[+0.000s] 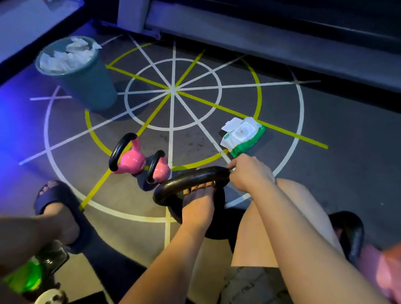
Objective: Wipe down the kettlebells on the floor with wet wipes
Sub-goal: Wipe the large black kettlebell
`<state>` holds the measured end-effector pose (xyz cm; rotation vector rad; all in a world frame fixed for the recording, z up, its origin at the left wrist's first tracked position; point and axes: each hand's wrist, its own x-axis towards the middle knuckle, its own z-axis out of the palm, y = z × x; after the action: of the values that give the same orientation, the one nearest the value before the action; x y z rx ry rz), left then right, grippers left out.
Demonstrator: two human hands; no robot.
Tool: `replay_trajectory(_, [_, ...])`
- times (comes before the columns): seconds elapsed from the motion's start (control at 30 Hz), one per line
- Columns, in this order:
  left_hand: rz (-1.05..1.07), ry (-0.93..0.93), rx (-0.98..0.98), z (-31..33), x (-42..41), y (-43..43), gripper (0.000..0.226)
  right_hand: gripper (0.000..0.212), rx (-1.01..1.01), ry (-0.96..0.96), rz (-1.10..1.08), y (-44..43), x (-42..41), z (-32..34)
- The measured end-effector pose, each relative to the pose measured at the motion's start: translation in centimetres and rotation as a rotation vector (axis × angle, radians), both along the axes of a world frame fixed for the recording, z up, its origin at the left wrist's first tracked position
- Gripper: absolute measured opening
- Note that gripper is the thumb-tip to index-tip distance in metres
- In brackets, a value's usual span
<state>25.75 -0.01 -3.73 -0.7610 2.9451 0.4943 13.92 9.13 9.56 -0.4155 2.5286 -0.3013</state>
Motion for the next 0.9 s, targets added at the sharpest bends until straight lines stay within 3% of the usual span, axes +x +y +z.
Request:
replay_trajectory(0.2, [0.257,0.064,0.160,0.7,-1.0,2.8,0.035,0.038,-0.008,0.007,-0.014,-0.1,0.5,0.3])
replay_trajectory(0.3, [0.405,0.236,0.370,1.0,-1.3,3.4,0.018,0.038,-0.013,0.012,-0.009,-0.2,0.7,0.2])
replay_trajectory(0.37, [0.485,0.332,0.490,1.9,-1.4,3.7,0.019,0.037,-0.011,0.012,-0.013,-0.2,0.8,0.1])
replay_trajectory(0.43, [0.416,0.276,0.451,2.3,-1.0,3.5,0.019,0.037,-0.008,0.015,-0.012,-0.2,0.9,-0.1])
replay_trajectory(0.57, [0.061,0.062,0.117,1.5,0.2,1.1,0.034,0.037,-0.009,0.025,-0.017,-0.3,0.9,-0.3])
replay_trajectory(0.7, [0.068,-0.028,-0.038,1.3,-0.2,0.3,0.029,0.038,-0.003,0.013,-0.008,-0.5,0.6,-0.2])
replay_trajectory(0.9, [0.162,-0.009,0.124,1.8,-1.0,1.2,0.030,0.036,-0.009,0.019,0.004,-0.2,0.6,0.1])
